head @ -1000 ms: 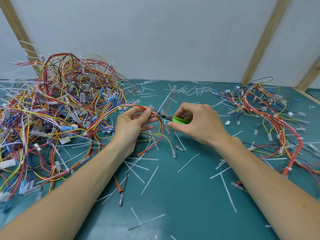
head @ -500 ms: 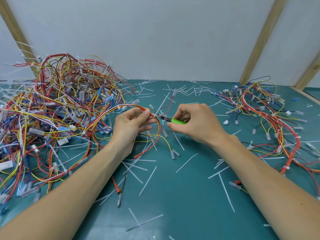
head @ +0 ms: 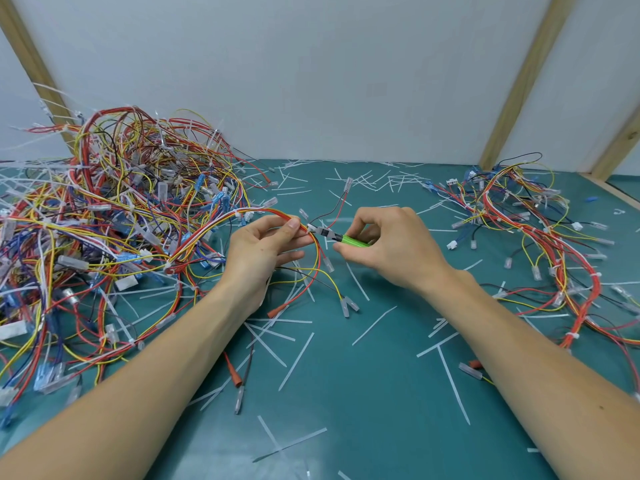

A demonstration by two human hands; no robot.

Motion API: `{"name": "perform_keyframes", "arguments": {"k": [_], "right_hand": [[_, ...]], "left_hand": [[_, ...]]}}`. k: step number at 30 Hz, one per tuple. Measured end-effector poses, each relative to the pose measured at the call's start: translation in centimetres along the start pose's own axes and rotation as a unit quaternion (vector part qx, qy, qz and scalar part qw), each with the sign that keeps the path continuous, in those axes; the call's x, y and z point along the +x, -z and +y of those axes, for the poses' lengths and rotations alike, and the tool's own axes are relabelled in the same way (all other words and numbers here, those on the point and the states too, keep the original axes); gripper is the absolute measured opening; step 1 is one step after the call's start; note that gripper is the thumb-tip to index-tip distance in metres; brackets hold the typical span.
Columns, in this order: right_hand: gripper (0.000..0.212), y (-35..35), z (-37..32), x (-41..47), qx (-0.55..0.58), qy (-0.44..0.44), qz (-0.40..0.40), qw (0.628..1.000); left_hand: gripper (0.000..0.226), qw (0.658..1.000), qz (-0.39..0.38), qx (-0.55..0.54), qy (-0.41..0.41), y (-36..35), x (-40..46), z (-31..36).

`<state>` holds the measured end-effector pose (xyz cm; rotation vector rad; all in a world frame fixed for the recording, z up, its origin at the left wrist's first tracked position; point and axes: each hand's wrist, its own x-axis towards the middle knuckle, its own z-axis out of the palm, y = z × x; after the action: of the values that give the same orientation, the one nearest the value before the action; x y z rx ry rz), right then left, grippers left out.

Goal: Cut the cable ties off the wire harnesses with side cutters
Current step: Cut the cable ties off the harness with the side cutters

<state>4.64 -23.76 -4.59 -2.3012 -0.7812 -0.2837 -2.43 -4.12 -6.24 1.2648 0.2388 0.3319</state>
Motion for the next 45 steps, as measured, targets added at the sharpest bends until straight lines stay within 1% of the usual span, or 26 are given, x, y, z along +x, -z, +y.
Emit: {"name": "perform_keyframes", "arguments": {"k": [2, 4, 7, 10, 13, 15, 18, 21, 24, 28, 31, 33, 35, 38, 41, 43, 45], "right_hand": [[0.027, -0.2, 0.0, 0.0, 0.035, -0.018, 0.017, 0.999], [0.026, -0.3, -0.1, 0.0, 0.099, -0.047, 0.044, 0.993], [0.023, 0.0, -0.3, 0.4, 0.237, -0.109, 0.066, 0.963], [0.020, 0.3, -0.4, 0.7, 0.350, -0.173, 0.031, 0.920], [0.013, 0.3, -0.6, 0.6, 0.402, -0.198, -0.024, 0.894], [0.009, 0.1, -0.6, 0.4, 0.402, -0.194, -0.063, 0.893], [0.010, -0.3, -0.9, 0.1, 0.379, -0.179, -0.113, 0.901], [0.016, -0.8, -1.3, -0.2, 0.356, -0.160, -0.139, 0.910], [0.017, -0.9, -1.5, -0.2, 0.352, -0.153, -0.151, 0.911], [0.017, -0.7, -1.5, -0.2, 0.367, -0.153, -0.151, 0.905], [0.017, -0.6, -1.5, -0.2, 0.372, -0.159, -0.156, 0.901], [0.016, -0.6, -1.5, -0.2, 0.377, -0.165, -0.154, 0.898], [0.016, -0.7, -1.4, -0.1, 0.395, -0.185, -0.146, 0.888], [0.016, -0.6, -0.9, 0.2, 0.410, -0.229, -0.130, 0.873], [0.013, -0.4, -0.2, 0.5, 0.405, -0.277, -0.113, 0.864], [0.010, -0.1, 0.3, 0.8, 0.406, -0.307, -0.100, 0.855], [0.007, 0.2, 0.7, 0.9, 0.391, -0.324, -0.091, 0.857]], "left_hand": [[0.010, 1.000, -0.002, 0.002, 0.001, 0.0, 0.0, 0.0], [0.009, 1.000, -0.006, 0.004, 0.002, 0.0, 0.0, 0.0], [0.009, 1.000, -0.008, 0.004, 0.006, 0.0, 0.0, 0.1], [0.008, 1.000, -0.006, 0.005, 0.009, 0.0, -0.1, 0.2], [0.008, 1.000, -0.004, 0.004, 0.011, 0.0, -0.2, 0.3], [0.008, 1.000, -0.003, 0.004, 0.011, 0.0, -0.3, 0.3], [0.007, 1.000, -0.007, 0.005, 0.009, -0.1, -0.4, 0.4], [0.008, 1.000, -0.016, 0.014, 0.003, -0.3, -0.5, 0.4], [0.012, 0.999, -0.021, 0.029, -0.003, -0.6, -0.6, 0.5], [0.011, 0.997, -0.043, 0.063, -0.011, -0.7, -0.8, 0.5], [0.015, 0.995, -0.050, 0.084, -0.019, -0.8, -0.9, 0.5], [0.019, 0.994, -0.046, 0.090, -0.033, -0.8, -1.0, 0.6], [0.019, 0.994, -0.029, 0.087, -0.056, -0.9, -1.0, 0.6], [0.014, 0.994, 0.007, 0.064, -0.091, -0.6, -0.7, 1.0], [0.006, 0.994, 0.032, 0.008, -0.101, -0.1, -0.4, 1.5], [0.007, 0.994, 0.049, -0.020, -0.099, 0.1, -0.3, 1.7], [0.013, 0.993, 0.059, -0.039, -0.092, 0.1, -0.3, 1.8]]}}
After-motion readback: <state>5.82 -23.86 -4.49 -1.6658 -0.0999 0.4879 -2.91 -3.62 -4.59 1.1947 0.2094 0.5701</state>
